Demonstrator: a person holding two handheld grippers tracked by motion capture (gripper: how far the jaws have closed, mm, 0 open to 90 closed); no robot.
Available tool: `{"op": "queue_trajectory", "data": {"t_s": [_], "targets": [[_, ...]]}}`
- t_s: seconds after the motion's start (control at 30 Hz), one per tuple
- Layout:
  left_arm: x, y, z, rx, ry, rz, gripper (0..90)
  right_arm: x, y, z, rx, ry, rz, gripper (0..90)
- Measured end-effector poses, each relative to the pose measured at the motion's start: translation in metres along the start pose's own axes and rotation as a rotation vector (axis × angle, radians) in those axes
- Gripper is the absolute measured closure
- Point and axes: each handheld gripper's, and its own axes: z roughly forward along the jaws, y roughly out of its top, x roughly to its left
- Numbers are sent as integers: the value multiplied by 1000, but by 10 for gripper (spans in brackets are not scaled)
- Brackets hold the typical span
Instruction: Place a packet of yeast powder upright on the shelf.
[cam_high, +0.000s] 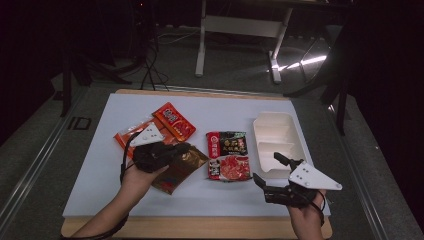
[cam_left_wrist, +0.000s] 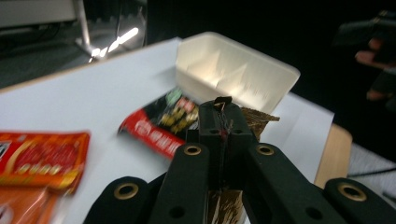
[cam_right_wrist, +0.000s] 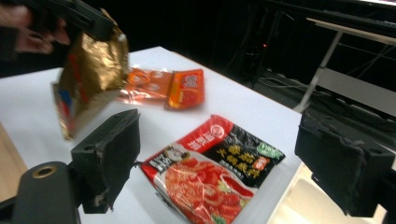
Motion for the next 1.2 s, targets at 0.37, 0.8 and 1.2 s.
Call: {"op": "queue_trajectory", "data": {"t_s": [0.37, 0.8, 1.2], "targets": [[-10, 8, 21, -129, -32, -51, 896, 4, 28, 3, -20, 82, 44, 103], [-22, 12, 29, -295, -97, -74, 895, 17, 44, 41, -11, 213, 68, 187], [-31, 13, 30, -402, -156, -78, 894, 2, 58, 60, 1, 272, 68, 551]]}}
